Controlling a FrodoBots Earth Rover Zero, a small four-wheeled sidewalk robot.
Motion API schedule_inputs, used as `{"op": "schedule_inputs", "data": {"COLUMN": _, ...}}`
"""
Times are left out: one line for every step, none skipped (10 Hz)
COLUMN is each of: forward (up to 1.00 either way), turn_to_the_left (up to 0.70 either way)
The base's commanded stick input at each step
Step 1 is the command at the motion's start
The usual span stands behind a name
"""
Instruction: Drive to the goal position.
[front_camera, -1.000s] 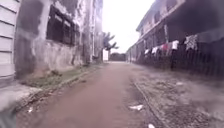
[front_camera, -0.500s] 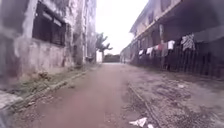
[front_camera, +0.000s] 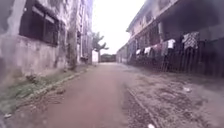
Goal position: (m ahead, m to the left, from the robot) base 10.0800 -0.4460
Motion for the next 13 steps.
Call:
{"op": "schedule_inputs", "data": {"forward": 0.70, "turn_to_the_left": 0.00}}
{"op": "schedule_inputs", "data": {"forward": 0.70, "turn_to_the_left": 0.00}}
{"op": "schedule_inputs", "data": {"forward": 0.70, "turn_to_the_left": 0.00}}
{"op": "schedule_inputs", "data": {"forward": 0.70, "turn_to_the_left": 0.00}}
{"op": "schedule_inputs", "data": {"forward": 0.70, "turn_to_the_left": 0.00}}
{"op": "schedule_inputs", "data": {"forward": 0.70, "turn_to_the_left": 0.00}}
{"op": "schedule_inputs", "data": {"forward": 0.70, "turn_to_the_left": 0.00}}
{"op": "schedule_inputs", "data": {"forward": 0.70, "turn_to_the_left": 0.00}}
{"op": "schedule_inputs", "data": {"forward": 0.70, "turn_to_the_left": 0.00}}
{"op": "schedule_inputs", "data": {"forward": 0.70, "turn_to_the_left": 0.00}}
{"op": "schedule_inputs", "data": {"forward": 0.70, "turn_to_the_left": 0.00}}
{"op": "schedule_inputs", "data": {"forward": 0.70, "turn_to_the_left": 0.00}}
{"op": "schedule_inputs", "data": {"forward": 0.70, "turn_to_the_left": 0.00}}
